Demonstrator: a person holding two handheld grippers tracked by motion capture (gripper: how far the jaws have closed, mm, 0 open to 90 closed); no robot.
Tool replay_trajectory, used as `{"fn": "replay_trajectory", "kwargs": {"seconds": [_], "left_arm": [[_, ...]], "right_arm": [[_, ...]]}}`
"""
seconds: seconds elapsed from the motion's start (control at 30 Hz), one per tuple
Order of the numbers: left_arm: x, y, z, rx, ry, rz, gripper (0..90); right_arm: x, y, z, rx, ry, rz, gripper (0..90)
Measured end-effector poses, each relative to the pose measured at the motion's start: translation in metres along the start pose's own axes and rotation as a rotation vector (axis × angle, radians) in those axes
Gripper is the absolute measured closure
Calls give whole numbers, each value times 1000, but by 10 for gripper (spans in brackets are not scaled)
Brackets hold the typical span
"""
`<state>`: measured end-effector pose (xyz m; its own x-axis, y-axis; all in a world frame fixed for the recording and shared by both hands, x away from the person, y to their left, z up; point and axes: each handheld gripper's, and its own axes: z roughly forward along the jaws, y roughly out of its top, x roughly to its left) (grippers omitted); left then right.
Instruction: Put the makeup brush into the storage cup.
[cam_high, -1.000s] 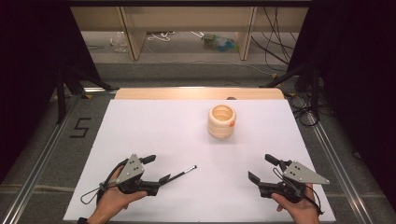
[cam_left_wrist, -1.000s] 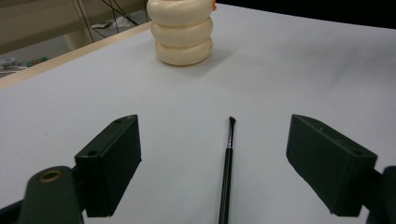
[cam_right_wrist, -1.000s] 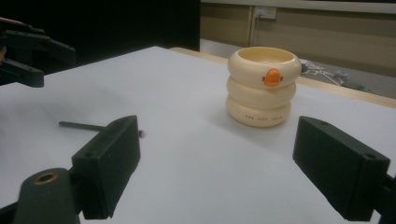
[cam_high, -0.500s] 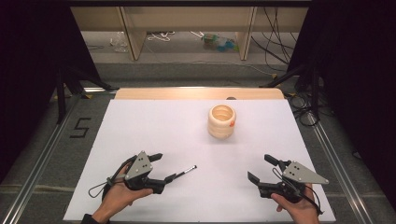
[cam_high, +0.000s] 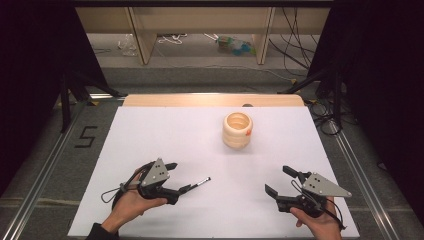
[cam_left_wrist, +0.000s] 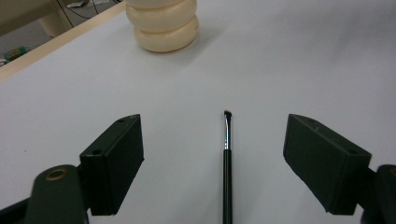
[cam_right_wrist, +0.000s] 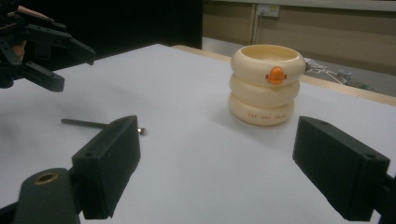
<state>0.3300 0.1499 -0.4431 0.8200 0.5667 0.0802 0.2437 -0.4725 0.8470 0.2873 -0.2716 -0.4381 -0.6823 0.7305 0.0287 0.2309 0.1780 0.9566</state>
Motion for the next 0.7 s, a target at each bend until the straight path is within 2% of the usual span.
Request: {"fn": "replay_trajectory", "kwargs": {"seconds": [0.03,0.07,0.13,0.17,0.2,0.23,0.27,0.33,0.4,0.7], "left_arm": [[0,1,1,7,6,5,201],[2,1,1,36,1,33,201],[0,2,4,51,4,24,201],[1,3,4,79,5,48,201],[1,3,6,80,0,39,201],[2,4,7,94,-5,42,201],[1,4,8,95,0,29,201],[2,5,9,118,-5,29,201],[1,6,12,119,-3,22,202],[-6,12,23,221,-20,58,218]], "right_arm": [[0,0,0,3,-2,-2,161],[0,0,-1,12,2,3,161],[0,0,0,3,0,-1,161],[0,0,1,-6,-2,0,162],[1,-1,2,-18,12,4,161],[1,0,1,-3,13,6,161],[1,-1,1,-7,10,3,161],[1,-1,2,-18,13,3,162],[0,-1,1,-2,16,-3,162],[1,-1,2,-1,22,-5,162]]}}
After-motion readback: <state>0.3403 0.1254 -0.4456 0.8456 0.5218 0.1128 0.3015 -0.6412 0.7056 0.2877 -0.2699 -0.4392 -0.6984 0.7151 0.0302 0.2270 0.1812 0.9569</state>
